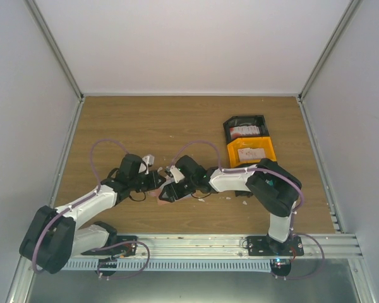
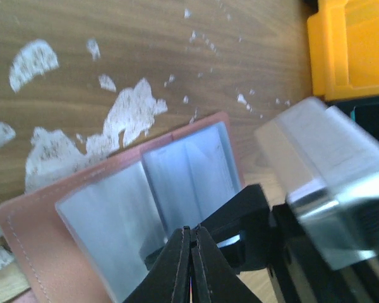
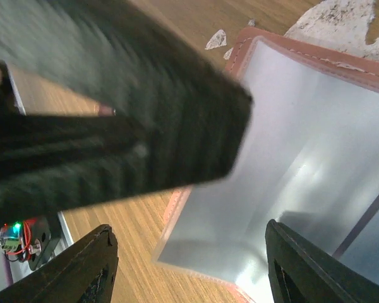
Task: Put the credit cards into the card holder
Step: Open the card holder at the center of the board.
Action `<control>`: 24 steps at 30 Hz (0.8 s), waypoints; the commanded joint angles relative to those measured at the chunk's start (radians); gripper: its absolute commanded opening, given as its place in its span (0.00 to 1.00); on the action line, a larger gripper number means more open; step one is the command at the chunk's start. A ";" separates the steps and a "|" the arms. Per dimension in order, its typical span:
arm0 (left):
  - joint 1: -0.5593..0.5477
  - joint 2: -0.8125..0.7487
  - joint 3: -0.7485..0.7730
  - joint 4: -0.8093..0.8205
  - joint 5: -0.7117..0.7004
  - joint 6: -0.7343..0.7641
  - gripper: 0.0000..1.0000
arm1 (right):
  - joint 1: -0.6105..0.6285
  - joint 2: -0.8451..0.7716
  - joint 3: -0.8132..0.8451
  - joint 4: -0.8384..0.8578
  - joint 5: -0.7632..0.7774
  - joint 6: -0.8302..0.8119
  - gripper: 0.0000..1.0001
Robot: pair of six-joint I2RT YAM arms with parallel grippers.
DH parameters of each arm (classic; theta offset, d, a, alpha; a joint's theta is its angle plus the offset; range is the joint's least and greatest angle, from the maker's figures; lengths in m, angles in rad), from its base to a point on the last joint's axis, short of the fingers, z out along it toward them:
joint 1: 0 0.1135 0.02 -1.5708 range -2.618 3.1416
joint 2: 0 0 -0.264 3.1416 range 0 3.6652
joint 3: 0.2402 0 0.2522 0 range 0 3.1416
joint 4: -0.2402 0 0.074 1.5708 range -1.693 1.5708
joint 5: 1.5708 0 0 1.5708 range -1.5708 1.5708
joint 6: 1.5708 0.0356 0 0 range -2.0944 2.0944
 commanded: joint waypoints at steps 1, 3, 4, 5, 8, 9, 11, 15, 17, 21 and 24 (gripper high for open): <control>0.005 0.059 -0.037 0.079 0.095 -0.015 0.06 | 0.005 0.026 0.022 -0.078 0.053 0.009 0.65; 0.006 0.096 -0.041 0.079 0.109 -0.007 0.06 | 0.006 0.017 0.022 -0.079 0.059 0.009 0.65; 0.006 0.115 -0.044 0.080 0.108 -0.001 0.06 | 0.006 0.007 0.018 -0.080 0.068 0.007 0.65; 0.006 0.131 -0.047 0.079 0.105 0.002 0.06 | 0.007 -0.004 0.014 -0.082 0.079 0.007 0.65; 0.006 0.178 -0.054 0.057 0.079 0.016 0.06 | 0.005 -0.068 0.004 -0.114 0.146 0.004 0.65; 0.006 0.189 -0.058 0.050 0.065 0.020 0.06 | 0.003 -0.094 -0.001 -0.130 0.179 0.003 0.64; 0.004 0.202 -0.063 0.034 0.027 0.022 0.06 | -0.007 -0.145 -0.006 -0.177 0.255 0.003 0.64; -0.005 0.214 -0.051 -0.009 -0.041 0.036 0.09 | -0.046 -0.236 0.001 -0.305 0.427 -0.010 0.63; -0.010 0.219 -0.047 -0.017 -0.046 0.037 0.09 | -0.077 -0.280 0.002 -0.360 0.494 -0.021 0.63; -0.019 0.224 -0.036 -0.021 -0.056 0.032 0.11 | -0.149 -0.368 0.004 -0.451 0.602 -0.056 0.64; -0.027 0.202 -0.024 -0.014 -0.044 0.025 0.14 | -0.212 -0.437 0.014 -0.508 0.685 -0.105 0.66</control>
